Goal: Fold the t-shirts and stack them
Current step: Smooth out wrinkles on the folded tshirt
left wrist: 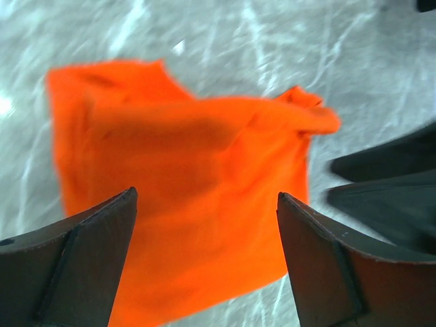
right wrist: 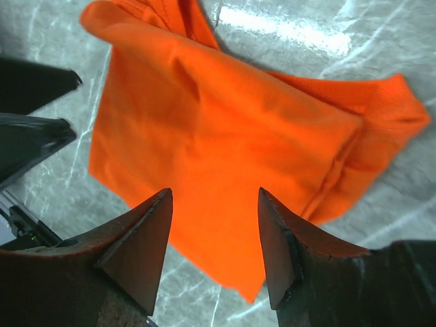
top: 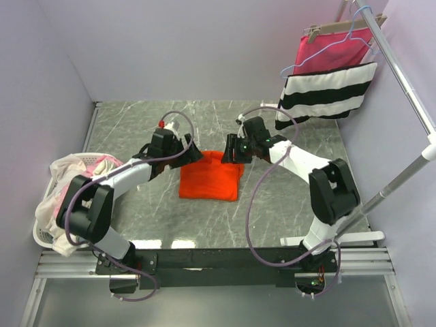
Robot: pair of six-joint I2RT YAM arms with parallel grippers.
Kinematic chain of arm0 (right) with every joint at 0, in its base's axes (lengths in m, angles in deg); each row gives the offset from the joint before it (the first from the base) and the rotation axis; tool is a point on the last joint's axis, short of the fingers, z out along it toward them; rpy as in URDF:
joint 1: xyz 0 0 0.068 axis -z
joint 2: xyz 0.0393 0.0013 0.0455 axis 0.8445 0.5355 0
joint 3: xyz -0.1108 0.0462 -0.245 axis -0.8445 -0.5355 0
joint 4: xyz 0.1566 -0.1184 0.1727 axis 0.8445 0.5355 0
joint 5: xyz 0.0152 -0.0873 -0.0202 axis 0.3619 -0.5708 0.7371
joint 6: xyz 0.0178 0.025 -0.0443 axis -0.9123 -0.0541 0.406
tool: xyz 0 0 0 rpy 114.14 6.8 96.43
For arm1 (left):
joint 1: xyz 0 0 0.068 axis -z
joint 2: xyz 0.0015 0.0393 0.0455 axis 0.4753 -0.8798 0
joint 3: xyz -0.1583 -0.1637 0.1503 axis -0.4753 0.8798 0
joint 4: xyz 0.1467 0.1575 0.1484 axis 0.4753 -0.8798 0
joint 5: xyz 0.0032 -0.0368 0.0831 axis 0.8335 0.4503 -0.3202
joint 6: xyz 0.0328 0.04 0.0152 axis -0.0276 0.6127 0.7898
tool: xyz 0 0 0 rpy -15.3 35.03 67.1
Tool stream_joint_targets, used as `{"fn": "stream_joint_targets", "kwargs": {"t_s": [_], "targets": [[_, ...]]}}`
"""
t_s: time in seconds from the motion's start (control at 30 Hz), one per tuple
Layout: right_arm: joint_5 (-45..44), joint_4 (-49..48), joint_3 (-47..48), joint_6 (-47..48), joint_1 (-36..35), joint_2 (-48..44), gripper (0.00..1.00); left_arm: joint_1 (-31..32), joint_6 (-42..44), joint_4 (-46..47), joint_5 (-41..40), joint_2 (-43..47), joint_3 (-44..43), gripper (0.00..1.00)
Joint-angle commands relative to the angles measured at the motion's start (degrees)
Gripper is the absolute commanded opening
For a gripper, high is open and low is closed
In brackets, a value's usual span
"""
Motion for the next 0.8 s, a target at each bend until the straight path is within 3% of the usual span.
{"fn": "stream_joint_targets", "kwargs": {"t_s": [0.0, 0.33, 0.77], "targets": [[2.66, -1.76, 4.75, -0.07, 0.19, 2.53, 0.6, 0.13, 2.15, 4.56, 4.52, -3.15, -6.12, 0.88], [1.78, -3.09, 8.87, 0.28, 1.07, 10.08, 0.6, 0.13, 1.54, 9.22, 6.72, -12.47, -10.16, 0.86], [-1.55, -4.49, 13.45, 1.25, 4.5, 20.37, 0.61, -1.18, 5.84, 6.85, 3.04, -20.47, -17.99, 0.86]]}}
